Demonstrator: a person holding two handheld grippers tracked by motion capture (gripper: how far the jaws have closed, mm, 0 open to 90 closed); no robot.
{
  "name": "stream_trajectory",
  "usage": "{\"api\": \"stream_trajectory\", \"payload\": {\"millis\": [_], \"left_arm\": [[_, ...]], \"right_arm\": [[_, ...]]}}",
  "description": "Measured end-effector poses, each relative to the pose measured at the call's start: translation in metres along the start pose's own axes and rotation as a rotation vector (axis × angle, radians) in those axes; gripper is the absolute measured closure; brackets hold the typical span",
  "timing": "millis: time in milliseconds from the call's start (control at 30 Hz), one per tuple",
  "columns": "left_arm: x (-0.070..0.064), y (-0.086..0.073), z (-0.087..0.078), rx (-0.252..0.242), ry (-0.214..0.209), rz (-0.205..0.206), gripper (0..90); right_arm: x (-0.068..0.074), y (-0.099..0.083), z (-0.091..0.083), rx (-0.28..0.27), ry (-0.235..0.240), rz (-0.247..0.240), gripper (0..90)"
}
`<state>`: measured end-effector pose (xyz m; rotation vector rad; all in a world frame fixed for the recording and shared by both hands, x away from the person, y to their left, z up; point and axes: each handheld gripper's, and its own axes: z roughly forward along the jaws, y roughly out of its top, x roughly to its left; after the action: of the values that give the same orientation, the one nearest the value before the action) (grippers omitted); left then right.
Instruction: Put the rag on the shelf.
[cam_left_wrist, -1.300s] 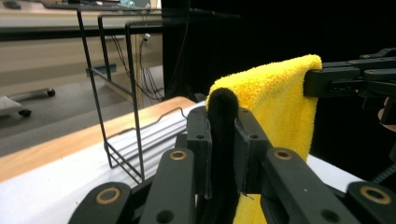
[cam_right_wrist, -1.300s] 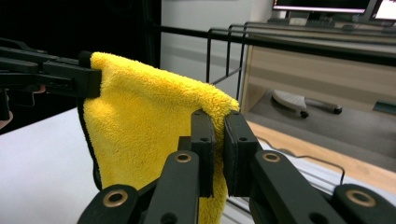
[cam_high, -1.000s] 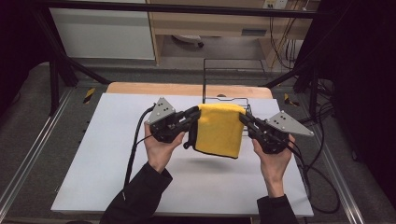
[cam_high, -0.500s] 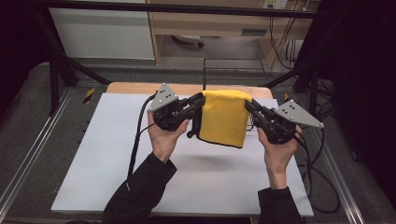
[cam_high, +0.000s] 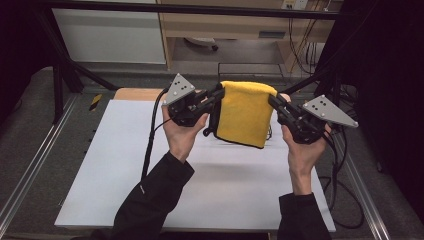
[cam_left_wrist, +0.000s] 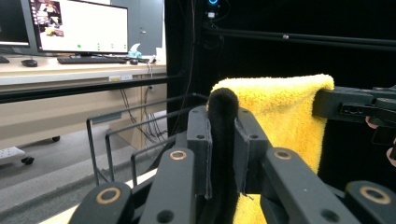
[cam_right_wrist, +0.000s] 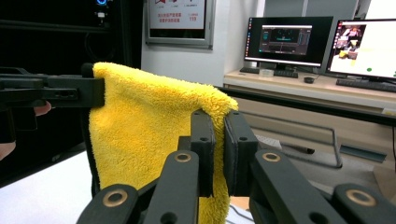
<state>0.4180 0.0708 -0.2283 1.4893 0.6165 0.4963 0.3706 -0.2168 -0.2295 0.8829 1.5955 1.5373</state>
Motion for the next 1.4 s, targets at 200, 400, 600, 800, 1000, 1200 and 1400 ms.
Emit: {"api": "stream_trajectory", "payload": {"millis": [200,400,600,800,1000,1200,1400], "left_arm": [[-0.001,0.011,0.004,-0.024,0.004,0.002,78.7],[-0.003,0.023,0.006,-0.044,0.007,0.017,78.7],[-0.002,0.035,0.010,-0.065,0.018,0.026,78.7],[0.000,0.047,0.015,-0.071,0.027,0.036,78.7],[0.001,0.057,0.021,-0.085,0.034,0.035,78.7],[0.001,0.065,0.029,-0.099,0.035,0.036,78.7],[0.002,0.074,0.037,-0.105,0.046,0.036,78.7]], "right_arm": [[-0.004,0.015,0.002,-0.019,-0.012,-0.009,84.0],[-0.006,0.027,0.004,-0.034,-0.025,-0.023,84.0],[-0.009,0.037,0.007,-0.055,-0.036,-0.034,84.1],[-0.013,0.047,0.014,-0.065,-0.045,-0.036,84.1],[-0.018,0.057,0.021,-0.076,-0.060,-0.038,84.0],[-0.026,0.067,0.027,-0.087,-0.079,-0.035,84.0],[-0.033,0.075,0.033,-0.093,-0.092,-0.043,84.0]]}}
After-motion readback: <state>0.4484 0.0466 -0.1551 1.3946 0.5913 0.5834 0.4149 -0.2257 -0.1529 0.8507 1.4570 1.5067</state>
